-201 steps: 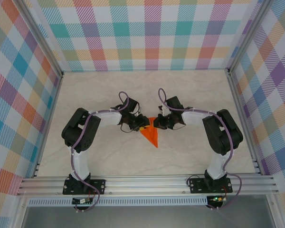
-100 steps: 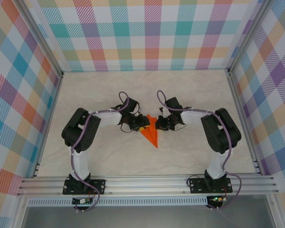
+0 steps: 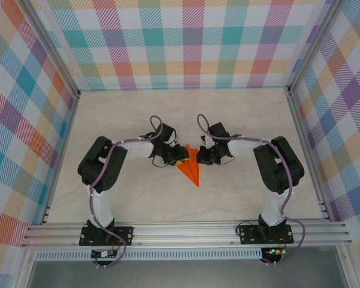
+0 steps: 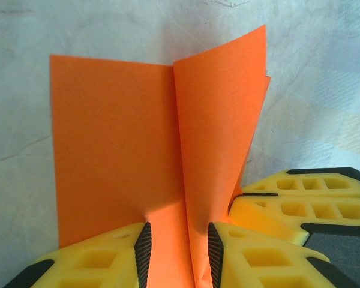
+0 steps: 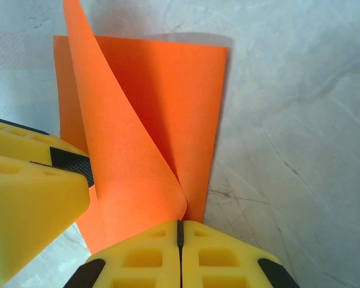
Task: Fold a paper plane with a square sheet of paper (fold left side to right side)
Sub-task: Fourth fold the wing at the center of the table.
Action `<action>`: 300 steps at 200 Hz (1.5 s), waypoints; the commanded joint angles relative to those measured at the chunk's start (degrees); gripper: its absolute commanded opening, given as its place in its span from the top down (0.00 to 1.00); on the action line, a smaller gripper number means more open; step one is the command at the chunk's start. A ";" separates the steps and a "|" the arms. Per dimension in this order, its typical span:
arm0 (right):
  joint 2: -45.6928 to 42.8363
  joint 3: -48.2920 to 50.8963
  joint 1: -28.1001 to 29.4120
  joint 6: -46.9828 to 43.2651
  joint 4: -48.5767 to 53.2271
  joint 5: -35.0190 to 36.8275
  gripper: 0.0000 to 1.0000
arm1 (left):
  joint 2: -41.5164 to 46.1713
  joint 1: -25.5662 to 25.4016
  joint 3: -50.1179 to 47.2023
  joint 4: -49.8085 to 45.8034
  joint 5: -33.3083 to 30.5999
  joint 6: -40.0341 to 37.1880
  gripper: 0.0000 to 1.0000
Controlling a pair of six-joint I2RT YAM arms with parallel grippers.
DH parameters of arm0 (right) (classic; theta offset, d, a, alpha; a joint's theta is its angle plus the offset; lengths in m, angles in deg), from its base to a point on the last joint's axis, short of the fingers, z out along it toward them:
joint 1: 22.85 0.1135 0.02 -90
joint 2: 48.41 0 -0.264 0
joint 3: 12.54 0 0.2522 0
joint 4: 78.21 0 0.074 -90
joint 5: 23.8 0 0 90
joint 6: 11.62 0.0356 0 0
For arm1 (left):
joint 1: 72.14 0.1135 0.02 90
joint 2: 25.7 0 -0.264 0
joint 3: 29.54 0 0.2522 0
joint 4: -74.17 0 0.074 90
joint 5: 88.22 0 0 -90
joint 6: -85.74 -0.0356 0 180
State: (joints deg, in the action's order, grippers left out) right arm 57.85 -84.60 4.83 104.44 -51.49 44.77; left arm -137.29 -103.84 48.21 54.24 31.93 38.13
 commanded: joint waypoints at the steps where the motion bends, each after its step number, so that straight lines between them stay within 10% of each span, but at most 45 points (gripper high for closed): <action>1: 0.55 -1.37 -0.17 -1.45 0.96 0.82 0.94 | -0.73 -0.20 -0.35 -1.12 0.27 -0.42 0.67; 300: 1.13 2.07 -0.17 -2.87 2.67 2.79 0.95 | 4.19 -0.29 2.96 -5.84 0.18 -2.68 0.65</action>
State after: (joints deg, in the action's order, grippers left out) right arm 58.79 -85.35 4.83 102.93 -51.58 45.14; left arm -136.94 -103.86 49.04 52.03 31.91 37.08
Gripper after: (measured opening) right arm 0.050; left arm 0.344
